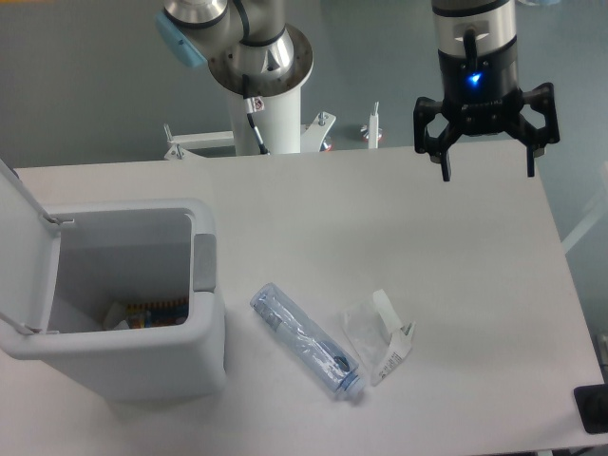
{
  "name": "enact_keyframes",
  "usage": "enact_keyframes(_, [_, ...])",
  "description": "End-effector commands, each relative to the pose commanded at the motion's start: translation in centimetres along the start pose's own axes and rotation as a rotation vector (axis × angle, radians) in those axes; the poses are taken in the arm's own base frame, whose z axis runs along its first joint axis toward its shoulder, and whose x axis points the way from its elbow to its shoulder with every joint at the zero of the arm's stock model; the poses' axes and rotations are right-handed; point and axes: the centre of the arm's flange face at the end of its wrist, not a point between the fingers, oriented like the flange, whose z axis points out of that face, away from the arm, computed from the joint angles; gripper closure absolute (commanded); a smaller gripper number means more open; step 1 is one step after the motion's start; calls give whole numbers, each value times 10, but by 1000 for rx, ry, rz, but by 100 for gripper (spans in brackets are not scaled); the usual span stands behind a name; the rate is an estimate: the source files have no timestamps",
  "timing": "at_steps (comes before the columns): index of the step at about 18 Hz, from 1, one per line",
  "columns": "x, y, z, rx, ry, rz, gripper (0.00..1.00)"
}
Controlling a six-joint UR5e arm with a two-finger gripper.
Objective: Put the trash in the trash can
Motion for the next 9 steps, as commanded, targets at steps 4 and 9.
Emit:
enact_keyframes(4, [2,-2,2,4,5,-3,0])
enact_keyframes(9, [4,-3,12,-5,20,-4,0])
